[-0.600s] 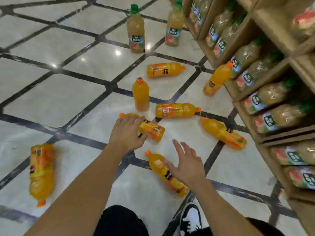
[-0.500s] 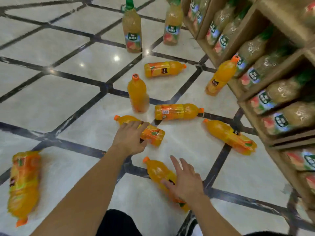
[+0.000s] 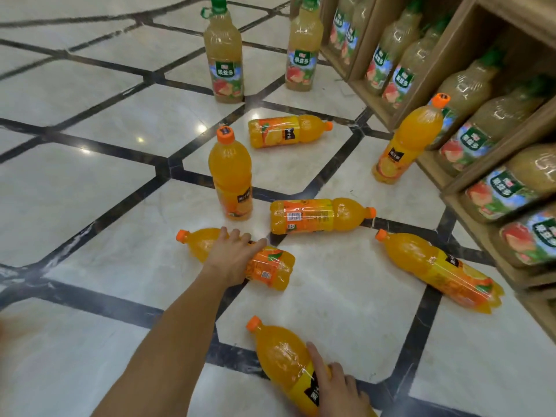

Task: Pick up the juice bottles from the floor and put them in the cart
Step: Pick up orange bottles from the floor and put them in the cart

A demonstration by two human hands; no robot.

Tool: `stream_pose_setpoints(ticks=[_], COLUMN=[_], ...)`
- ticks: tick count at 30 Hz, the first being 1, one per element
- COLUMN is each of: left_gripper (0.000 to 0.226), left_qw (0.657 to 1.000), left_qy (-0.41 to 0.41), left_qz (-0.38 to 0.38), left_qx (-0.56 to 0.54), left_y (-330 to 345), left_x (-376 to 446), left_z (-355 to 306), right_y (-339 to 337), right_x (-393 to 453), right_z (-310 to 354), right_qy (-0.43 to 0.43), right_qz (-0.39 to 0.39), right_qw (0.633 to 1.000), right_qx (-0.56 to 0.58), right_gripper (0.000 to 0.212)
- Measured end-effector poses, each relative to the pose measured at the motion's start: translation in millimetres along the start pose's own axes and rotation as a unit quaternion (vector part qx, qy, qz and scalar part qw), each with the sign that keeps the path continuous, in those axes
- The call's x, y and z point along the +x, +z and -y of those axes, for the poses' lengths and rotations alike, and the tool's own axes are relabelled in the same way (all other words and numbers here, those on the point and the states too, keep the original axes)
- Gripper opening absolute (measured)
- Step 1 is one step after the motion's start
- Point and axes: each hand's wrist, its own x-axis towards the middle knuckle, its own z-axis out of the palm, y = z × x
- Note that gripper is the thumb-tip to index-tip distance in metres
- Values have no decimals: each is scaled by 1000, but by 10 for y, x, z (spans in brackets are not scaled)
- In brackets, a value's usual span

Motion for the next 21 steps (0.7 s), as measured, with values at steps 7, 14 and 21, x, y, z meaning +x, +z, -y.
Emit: stream_pose_setpoints(ticks=[7, 14, 21], left_gripper=[98, 104, 103], left_qw=[992, 970, 948], left_qy=[-70, -143, -196], left_qz=[-44, -140, -214], left_qx=[-95, -138, -134], left_y=[-483, -2228, -4454], left_x=[-652, -1605, -3083], left_z=[251, 797, 1378], right_y=[-994, -2774, -4650], right_x=[-373, -1103, -2398], right_z=[358, 1060, 2012], right_qy=[-1, -78, -160], right_qz=[19, -72, -144], right_qw=[998, 986, 966], right_qx=[-68, -130, -141], right_gripper=[117, 118, 116])
